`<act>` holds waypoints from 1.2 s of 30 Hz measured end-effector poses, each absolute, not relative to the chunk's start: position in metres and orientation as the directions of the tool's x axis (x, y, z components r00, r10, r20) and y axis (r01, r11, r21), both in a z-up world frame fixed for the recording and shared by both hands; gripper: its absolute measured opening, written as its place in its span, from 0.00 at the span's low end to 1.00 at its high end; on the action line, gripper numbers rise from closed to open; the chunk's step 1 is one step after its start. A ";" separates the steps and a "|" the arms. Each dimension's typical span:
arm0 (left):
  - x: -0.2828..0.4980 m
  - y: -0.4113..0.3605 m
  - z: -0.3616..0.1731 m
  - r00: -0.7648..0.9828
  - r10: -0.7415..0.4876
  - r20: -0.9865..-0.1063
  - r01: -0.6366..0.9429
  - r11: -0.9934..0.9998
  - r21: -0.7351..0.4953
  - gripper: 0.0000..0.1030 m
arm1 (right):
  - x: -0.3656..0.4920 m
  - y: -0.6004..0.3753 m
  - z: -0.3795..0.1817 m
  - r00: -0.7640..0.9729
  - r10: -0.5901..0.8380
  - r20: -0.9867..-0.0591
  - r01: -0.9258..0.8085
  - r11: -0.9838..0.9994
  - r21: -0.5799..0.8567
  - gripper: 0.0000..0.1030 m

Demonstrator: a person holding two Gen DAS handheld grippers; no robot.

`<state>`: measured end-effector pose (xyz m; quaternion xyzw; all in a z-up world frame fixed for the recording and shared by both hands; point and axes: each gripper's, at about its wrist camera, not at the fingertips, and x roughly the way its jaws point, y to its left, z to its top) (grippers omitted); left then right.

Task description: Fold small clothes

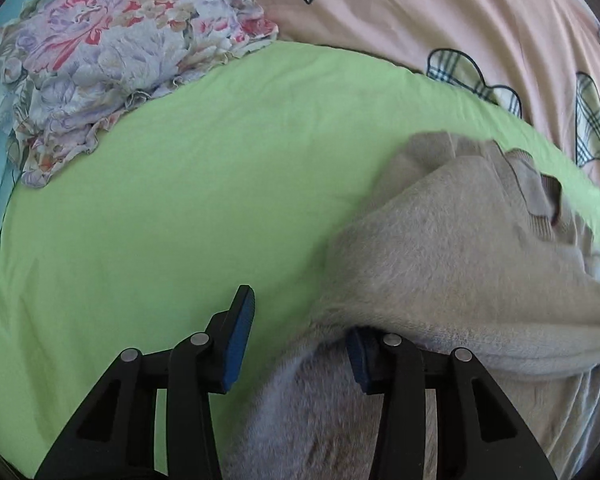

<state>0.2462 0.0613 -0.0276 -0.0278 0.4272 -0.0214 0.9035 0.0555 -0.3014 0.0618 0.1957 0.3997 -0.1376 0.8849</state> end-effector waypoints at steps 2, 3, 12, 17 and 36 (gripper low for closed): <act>0.245 0.065 -0.028 0.633 -0.089 -0.769 0.030 0.995 -0.090 0.44 | 0.055 -0.314 0.038 0.568 -0.088 -0.819 0.463 0.857 0.229 0.13; 0.245 0.069 -0.029 0.631 -0.104 -0.769 0.035 0.994 -0.106 0.44 | 0.051 -0.317 0.035 0.540 -0.113 -0.834 0.507 0.835 0.215 0.14; 0.240 0.080 -0.035 0.653 -0.177 -0.737 0.023 0.977 -0.214 0.45 | 0.110 -0.244 0.094 0.722 0.123 -0.681 0.216 0.895 0.391 0.75; 0.241 0.086 -0.037 0.659 -0.220 -0.719 0.031 0.963 -0.267 0.46 | 0.223 -0.190 0.055 0.596 0.374 -0.711 0.032 0.873 0.487 0.75; 0.241 0.095 -0.040 0.678 -0.298 -0.672 0.060 0.933 -0.354 0.50 | 0.409 -0.121 -0.032 0.401 0.692 -0.600 -0.093 0.683 0.725 0.77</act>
